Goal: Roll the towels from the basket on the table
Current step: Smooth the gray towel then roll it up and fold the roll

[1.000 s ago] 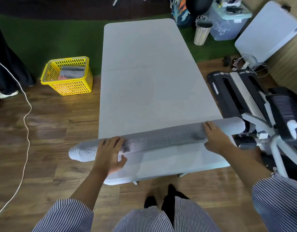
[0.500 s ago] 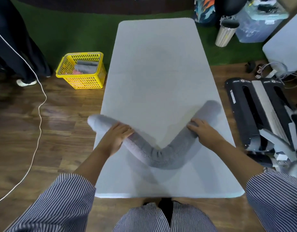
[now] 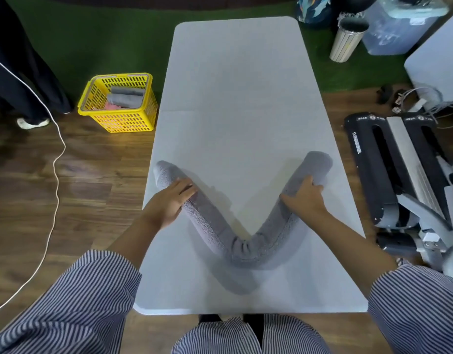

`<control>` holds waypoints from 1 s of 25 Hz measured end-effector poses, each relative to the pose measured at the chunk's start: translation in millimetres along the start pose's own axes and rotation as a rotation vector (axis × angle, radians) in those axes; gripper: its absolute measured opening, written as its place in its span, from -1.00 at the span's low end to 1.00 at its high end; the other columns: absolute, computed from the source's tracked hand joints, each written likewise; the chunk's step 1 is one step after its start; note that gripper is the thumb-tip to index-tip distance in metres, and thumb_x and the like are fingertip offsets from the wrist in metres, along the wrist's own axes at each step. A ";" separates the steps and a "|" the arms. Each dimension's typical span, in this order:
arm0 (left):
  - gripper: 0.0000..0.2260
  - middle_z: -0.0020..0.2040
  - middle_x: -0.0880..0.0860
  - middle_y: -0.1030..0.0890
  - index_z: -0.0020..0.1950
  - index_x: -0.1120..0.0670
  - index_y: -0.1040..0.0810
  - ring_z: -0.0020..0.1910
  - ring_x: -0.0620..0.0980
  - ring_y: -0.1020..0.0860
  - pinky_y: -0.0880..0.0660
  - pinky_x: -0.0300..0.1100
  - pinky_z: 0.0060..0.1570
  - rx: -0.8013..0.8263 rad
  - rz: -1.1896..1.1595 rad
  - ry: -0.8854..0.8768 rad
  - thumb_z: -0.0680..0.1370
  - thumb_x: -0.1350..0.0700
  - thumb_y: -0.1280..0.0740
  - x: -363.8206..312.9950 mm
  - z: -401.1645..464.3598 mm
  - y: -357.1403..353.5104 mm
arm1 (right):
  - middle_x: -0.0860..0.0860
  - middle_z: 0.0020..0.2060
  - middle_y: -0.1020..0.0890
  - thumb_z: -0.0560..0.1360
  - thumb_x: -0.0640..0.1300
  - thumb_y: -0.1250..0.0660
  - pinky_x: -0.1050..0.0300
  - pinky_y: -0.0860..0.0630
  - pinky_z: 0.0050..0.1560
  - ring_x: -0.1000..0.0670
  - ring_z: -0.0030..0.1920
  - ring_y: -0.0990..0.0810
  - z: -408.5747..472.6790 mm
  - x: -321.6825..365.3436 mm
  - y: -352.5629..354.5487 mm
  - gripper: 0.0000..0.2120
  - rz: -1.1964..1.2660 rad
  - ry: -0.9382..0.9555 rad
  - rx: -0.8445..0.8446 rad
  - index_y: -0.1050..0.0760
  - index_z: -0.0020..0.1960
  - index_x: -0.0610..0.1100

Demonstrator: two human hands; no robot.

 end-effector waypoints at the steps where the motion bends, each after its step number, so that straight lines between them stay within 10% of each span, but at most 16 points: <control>1: -0.37 0.22 0.18 -0.53 0.25 0.19 -0.49 0.20 0.24 -0.54 -0.61 -0.05 -0.30 0.010 0.001 -0.027 0.22 0.51 -0.41 2.5 2.0 -1.0 | -0.31 0.22 -0.24 0.45 -0.05 -0.38 0.14 -0.34 -0.41 -0.16 -0.23 -0.44 -1.0 6.4 -4.0 -0.28 -0.001 0.010 -0.007 -0.04 0.41 -0.26; 6: -0.41 0.10 0.13 -0.58 0.16 0.18 -0.52 0.09 0.14 -0.52 -0.46 0.04 0.20 -0.042 0.065 -0.168 0.16 0.43 -0.49 5.0 12.2 4.4 | -0.18 0.13 -0.39 0.42 -0.24 -0.36 0.06 -0.43 -0.24 -0.11 -0.12 -0.46 -7.6 57.5 -24.2 -0.41 0.060 0.293 0.047 -0.17 0.36 -0.19; 12: -0.13 0.43 0.14 -0.39 0.33 0.18 -0.44 0.42 0.04 -0.30 -0.12 0.26 0.39 0.010 0.294 -0.171 0.06 -0.02 -0.57 15.9 16.1 21.2 | -0.05 0.23 -0.52 0.35 -0.25 -0.37 0.18 -0.37 0.15 -0.09 0.21 -0.48 -36.1 132.1 -102.1 -0.41 -0.023 0.607 0.339 -0.33 0.36 -0.10; 15: 0.11 0.56 0.06 -0.10 0.52 0.13 -0.14 0.54 0.01 -0.05 0.23 0.25 0.44 0.258 0.367 -0.183 0.11 -0.26 -0.53 21.0 18.6 13.4 | 0.03 0.22 -0.54 0.38 -0.29 -0.28 0.22 -0.36 0.12 -0.04 0.19 -0.50 -42.6 147.7 -112.0 -0.44 -0.089 0.689 0.347 -0.37 0.35 0.00; 18: 0.07 0.48 -0.05 -0.25 0.52 0.01 -0.07 0.49 -0.06 -0.15 0.31 0.24 0.42 0.459 0.363 -0.044 0.16 -0.39 -0.42 23.8 19.5 0.5 | 0.06 0.26 -0.50 0.38 -0.11 -0.31 0.06 -0.33 0.28 -0.02 0.23 -0.46 -52.7 153.1 -109.9 -0.47 -0.119 0.724 0.363 -0.34 0.35 0.03; 21: 0.02 0.41 -0.04 -0.30 0.51 0.01 -0.09 0.41 -0.05 -0.26 0.22 0.23 0.43 0.468 0.373 0.021 0.18 -0.44 -0.31 22.7 19.5 -1.1 | 0.02 0.36 -0.31 0.06 0.54 -0.31 -0.30 -0.23 0.28 -0.11 0.30 -0.35 -60.4 142.5 -109.3 0.10 -0.511 0.556 0.370 -0.12 0.42 -0.02; 25: -0.02 0.28 -0.02 -0.43 0.44 0.04 -0.19 0.27 -0.01 -0.41 0.03 0.15 0.41 0.411 0.431 0.028 0.15 -0.45 -0.28 12.1 17.4 4.6 | -0.09 0.47 -0.08 -0.06 0.62 -0.24 -0.52 -0.11 0.22 -0.26 0.38 -0.19 -75.8 129.0 -111.7 0.39 -0.740 0.452 0.295 0.29 0.49 -0.03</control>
Point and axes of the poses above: each hand's wrist, its own z-axis towards the middle knuckle, its own y-axis out of the back of the hand, x = y × z, the point moved 5 cm from there along z, towards the middle knuckle
